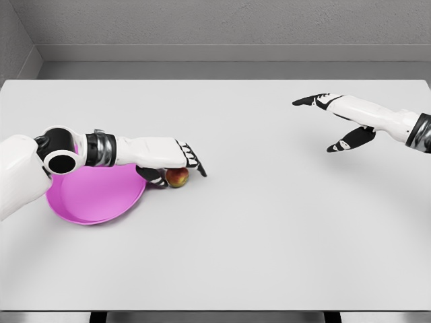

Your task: Put the apple on the plate with both arms

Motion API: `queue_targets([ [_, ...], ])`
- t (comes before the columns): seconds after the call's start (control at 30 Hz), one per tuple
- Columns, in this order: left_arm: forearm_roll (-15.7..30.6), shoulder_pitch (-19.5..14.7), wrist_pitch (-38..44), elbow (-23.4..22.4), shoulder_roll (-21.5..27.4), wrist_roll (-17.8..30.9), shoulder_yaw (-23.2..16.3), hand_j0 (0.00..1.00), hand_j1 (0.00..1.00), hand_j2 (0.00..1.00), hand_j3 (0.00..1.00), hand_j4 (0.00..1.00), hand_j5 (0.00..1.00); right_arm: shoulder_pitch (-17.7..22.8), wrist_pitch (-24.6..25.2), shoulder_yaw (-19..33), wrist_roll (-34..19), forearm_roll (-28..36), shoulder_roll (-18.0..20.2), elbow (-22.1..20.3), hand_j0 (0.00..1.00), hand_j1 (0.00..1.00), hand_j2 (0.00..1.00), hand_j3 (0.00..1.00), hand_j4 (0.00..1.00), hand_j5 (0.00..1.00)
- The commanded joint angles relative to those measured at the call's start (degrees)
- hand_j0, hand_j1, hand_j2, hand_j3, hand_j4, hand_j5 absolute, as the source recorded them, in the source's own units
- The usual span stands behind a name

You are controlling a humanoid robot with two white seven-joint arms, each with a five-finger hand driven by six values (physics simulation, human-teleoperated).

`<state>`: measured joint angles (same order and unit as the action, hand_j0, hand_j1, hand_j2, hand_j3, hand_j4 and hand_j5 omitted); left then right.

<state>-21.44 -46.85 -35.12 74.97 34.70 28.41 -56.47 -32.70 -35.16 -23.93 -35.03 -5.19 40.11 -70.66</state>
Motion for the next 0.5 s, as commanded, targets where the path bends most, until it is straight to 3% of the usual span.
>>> queue_targets([
  [0.0,0.34,0.0,0.12,0.09,0.1,-0.02,0.05,0.74,0.74,0.74,0.74,0.74,0.74,0.0,0.16,0.03,0.03,0.44,0.05,0.0,1.0,1.0,1.0,1.0,1.0,1.0],
  [0.33,0.35,0.0,0.12,0.09,0.36,-0.02,-0.04,0.55,0.55,0.55,0.55,0.55,0.55,-0.09,0.16,0.03,0.03,0.53,0.14,0.18,1.0,1.0,1.0,1.0,1.0,1.0],
  [0.47,0.43,-0.09,0.12,0.09,0.28,-0.02,0.05,0.54,0.54,0.54,0.54,0.54,0.54,0.0,0.16,0.03,0.03,0.53,0.14,0.18,1.0,1.0,1.0,1.0,1.0,1.0],
])
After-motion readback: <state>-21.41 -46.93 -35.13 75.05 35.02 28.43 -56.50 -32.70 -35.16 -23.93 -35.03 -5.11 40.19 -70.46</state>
